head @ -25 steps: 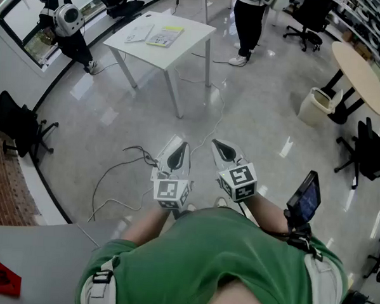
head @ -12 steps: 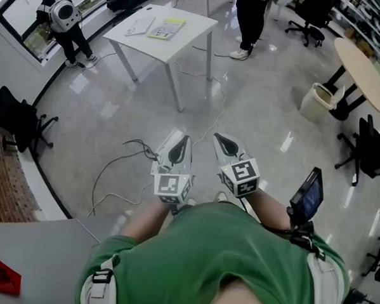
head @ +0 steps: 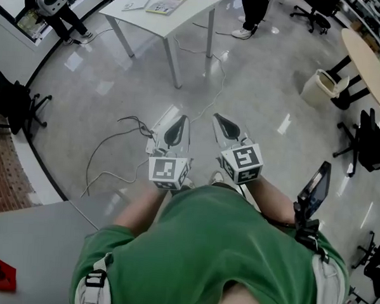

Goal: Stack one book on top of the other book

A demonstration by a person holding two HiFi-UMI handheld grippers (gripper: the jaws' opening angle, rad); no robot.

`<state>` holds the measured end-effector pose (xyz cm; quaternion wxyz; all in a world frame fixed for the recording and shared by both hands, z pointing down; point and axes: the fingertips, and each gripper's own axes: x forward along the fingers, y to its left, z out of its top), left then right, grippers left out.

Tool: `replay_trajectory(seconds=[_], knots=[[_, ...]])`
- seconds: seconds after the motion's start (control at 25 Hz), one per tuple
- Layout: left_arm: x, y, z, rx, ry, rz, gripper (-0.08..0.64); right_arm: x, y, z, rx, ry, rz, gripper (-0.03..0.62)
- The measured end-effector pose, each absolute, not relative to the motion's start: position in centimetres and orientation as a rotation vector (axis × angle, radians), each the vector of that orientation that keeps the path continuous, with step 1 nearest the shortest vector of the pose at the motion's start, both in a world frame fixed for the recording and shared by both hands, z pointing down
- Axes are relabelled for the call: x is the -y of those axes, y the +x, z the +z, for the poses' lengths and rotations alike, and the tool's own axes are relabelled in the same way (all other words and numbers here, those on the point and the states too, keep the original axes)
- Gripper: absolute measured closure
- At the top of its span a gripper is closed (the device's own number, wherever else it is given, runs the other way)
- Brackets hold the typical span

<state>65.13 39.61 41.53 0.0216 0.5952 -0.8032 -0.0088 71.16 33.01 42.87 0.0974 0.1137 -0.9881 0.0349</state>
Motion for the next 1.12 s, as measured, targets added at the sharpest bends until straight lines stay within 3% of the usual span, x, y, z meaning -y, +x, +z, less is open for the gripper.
replay_trajectory(seconds=[1.12], knots=[[-43.6,57.4,43.7,2.470,1.765,-0.051,0.553,-36.6,63.1,45.2,2.851,0.321,0.128,0.589]])
